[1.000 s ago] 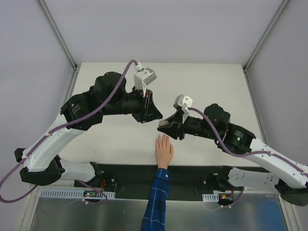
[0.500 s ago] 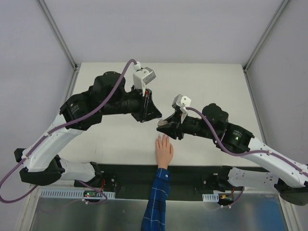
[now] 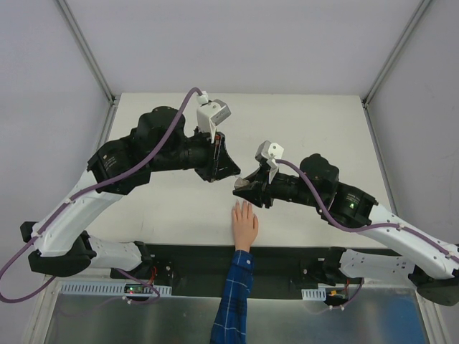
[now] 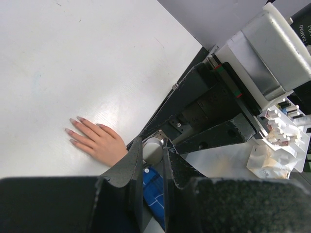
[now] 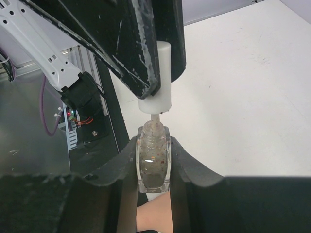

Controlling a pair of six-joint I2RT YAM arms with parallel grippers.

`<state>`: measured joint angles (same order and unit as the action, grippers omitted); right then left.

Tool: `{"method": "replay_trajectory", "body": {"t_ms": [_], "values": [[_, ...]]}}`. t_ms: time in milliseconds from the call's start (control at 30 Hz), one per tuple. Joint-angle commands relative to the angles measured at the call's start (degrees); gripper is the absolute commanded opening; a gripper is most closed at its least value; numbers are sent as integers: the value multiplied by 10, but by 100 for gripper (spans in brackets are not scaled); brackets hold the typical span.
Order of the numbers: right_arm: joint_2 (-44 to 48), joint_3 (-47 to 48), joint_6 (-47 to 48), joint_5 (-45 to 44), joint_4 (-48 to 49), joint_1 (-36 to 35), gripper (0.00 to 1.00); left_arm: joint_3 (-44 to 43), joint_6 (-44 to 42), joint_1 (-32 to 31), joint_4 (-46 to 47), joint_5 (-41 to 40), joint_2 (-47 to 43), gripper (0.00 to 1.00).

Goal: Paint the nails

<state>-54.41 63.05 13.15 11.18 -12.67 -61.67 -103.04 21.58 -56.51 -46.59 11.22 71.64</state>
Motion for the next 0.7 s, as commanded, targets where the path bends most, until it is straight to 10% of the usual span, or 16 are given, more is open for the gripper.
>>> {"method": "replay_trajectory", "body": {"t_ms": [0,667], "values": [[0,16,3,4,26,1,0,-21,-8,5,6,-18,-19,0],[-8,10,-3,-8,36,1,0,-24,-19,5,8,-25,-31,0]]}}
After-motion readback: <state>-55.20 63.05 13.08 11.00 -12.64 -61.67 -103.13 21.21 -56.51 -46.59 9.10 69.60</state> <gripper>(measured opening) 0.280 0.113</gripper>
